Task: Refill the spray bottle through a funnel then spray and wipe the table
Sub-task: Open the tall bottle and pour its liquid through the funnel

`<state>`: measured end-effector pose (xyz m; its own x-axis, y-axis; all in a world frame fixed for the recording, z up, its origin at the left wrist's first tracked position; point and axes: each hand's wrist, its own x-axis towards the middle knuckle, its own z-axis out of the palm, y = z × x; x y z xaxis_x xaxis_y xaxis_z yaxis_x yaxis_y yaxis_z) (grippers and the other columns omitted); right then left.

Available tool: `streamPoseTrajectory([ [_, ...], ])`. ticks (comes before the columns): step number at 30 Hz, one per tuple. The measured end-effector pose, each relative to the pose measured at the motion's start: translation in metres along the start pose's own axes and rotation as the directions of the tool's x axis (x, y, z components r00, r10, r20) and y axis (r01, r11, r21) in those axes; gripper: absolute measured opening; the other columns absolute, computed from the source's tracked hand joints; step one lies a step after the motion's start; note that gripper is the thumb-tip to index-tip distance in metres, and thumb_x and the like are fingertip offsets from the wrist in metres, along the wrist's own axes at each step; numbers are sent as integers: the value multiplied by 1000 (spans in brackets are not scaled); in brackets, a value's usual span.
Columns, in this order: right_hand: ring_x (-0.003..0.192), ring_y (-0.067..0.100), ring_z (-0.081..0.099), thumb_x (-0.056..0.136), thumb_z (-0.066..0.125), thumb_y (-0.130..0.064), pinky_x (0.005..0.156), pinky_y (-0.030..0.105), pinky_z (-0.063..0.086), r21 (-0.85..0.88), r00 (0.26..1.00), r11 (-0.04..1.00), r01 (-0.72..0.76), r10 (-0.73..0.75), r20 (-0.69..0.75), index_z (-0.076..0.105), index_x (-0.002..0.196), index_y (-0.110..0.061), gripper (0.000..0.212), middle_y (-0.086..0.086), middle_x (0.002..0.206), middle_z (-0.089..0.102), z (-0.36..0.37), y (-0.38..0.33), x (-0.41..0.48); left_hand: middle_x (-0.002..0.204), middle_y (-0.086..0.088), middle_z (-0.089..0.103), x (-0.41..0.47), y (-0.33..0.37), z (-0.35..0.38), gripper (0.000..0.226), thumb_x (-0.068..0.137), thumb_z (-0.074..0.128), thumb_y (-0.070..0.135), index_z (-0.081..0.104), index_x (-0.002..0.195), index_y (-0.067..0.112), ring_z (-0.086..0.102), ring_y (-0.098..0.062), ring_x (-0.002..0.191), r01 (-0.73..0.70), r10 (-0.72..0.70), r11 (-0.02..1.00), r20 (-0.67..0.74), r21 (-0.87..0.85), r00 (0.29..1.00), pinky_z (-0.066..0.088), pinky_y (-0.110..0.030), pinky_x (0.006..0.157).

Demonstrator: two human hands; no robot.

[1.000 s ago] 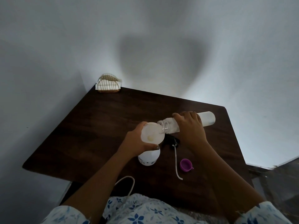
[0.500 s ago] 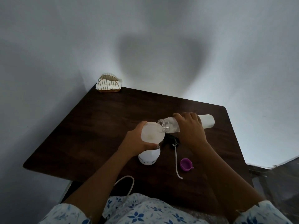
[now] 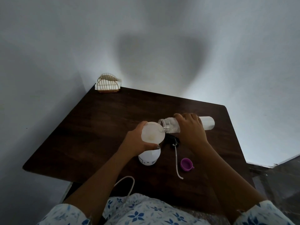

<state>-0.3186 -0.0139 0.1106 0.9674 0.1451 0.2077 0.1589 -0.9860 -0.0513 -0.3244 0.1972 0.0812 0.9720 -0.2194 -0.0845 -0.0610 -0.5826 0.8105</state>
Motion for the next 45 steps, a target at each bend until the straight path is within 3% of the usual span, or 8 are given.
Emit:
streamPoseTrajectory([
  [13, 119, 30, 45, 72, 77, -31, 104, 47, 34, -11, 1000, 1000, 11, -11, -12, 47, 128, -20, 65, 10, 123, 55, 1, 0, 0, 129, 1, 48, -1, 1, -1, 96, 57, 84, 40, 30, 135, 31, 48, -15, 110, 6, -6, 1000, -2, 2, 1000, 44, -27, 84],
  [24, 115, 32, 47, 68, 79, -32, 102, 49, 35, -42, 999, 998, 37, -39, -31, 49, 124, -20, 65, 12, 120, 56, 2, -1, 1, 111, 13, 43, -6, 8, -3, 88, 59, 84, 34, 34, 132, 28, 43, -8, 101, -19, 19, 1000, -13, -14, 1000, 40, -25, 79],
  [45, 120, 31, 44, 72, 76, -29, 105, 48, 32, -38, 999, 999, 33, -34, -5, 46, 128, -21, 64, 11, 125, 54, -3, -2, 0, 129, 2, 48, -3, 4, -1, 93, 58, 84, 39, 31, 134, 31, 45, -12, 107, 5, -5, 1000, -11, 3, 1000, 42, -27, 82],
])
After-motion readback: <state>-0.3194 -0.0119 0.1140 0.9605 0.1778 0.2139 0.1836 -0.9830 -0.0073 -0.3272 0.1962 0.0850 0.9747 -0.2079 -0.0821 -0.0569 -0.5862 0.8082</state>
